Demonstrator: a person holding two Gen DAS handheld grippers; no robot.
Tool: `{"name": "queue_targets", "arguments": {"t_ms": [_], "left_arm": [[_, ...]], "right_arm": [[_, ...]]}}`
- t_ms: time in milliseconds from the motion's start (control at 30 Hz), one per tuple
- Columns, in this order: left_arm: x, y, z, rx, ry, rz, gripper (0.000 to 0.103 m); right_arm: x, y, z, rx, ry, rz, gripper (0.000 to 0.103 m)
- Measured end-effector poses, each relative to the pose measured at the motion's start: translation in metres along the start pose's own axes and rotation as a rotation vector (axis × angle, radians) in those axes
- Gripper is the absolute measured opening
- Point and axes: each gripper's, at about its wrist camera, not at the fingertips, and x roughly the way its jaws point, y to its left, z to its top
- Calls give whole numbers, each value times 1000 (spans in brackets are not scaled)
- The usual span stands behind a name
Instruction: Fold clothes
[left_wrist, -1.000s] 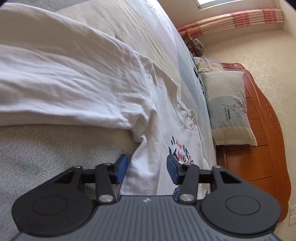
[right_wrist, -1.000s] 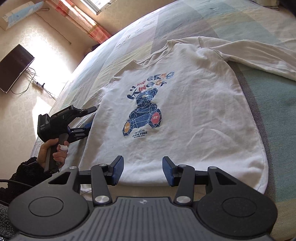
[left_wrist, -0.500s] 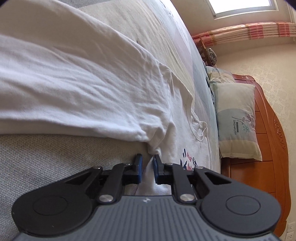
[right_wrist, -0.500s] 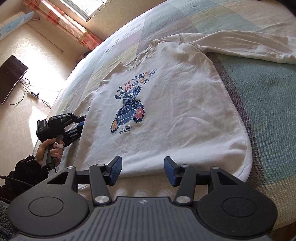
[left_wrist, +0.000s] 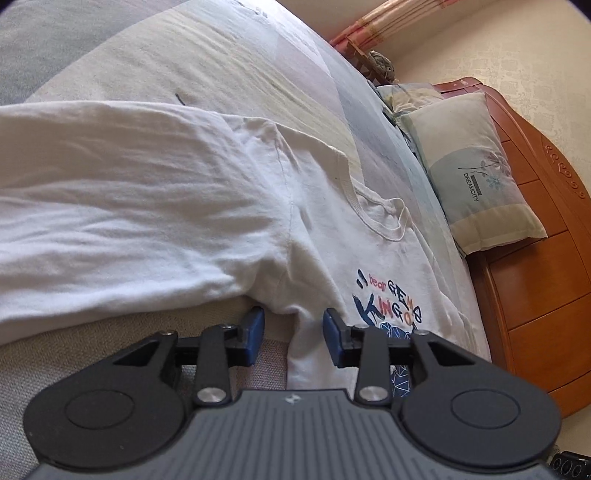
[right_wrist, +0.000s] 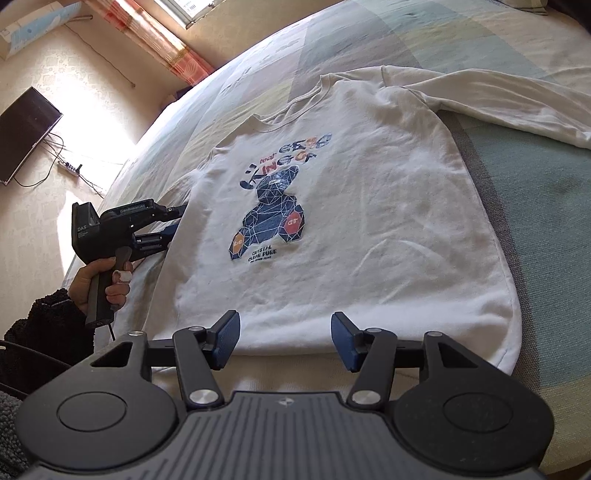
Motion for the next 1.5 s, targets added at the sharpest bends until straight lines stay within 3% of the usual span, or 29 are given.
{"name": "queue_targets", "arguments": {"t_ms": [167, 300, 467, 567, 667, 767, 833, 900, 967, 1133, 1233, 1300, 1500], "left_arm": [[0, -16, -7, 71, -20, 87, 29], [-5, -19, -9, 92, -55, 162, 8], [-21, -6, 7, 100, -130, 303, 0], [-36, 9, 21, 73, -157, 335, 0], [-48, 12, 19, 54, -166, 315, 1], [-54, 12, 9, -2, -163, 236, 1], [-52, 13, 2, -69, -133, 146, 9], [-44, 16, -5, -131, -105, 104, 34], [-36, 18, -11, -163, -100, 99, 41], [-24, 9, -14, -132, -151, 136, 41], [-16, -10, -14, -23, -162, 222, 35], [-10, -19, -15, 44, -157, 278, 9], [-20, -3, 15, 93, -201, 410, 5]], "right_arm": [[6, 6, 0, -23, 14, -11, 61], [12, 9, -1, -39, 28, -25, 61], [14, 13, 1, -53, 30, -33, 61], [12, 14, 1, -57, 30, -39, 61], [13, 12, 1, -55, 33, -51, 61], [14, 11, 2, -48, 33, -50, 62], [16, 13, 3, -52, 34, -50, 62], [18, 15, 4, -57, 36, -48, 63], [21, 18, 5, -68, 41, -48, 64], [21, 22, 5, -85, 41, -52, 66], [22, 20, 4, -79, 44, -59, 66], [22, 18, 4, -73, 45, -64, 66], [20, 19, 4, -81, 38, -62, 66]]}}
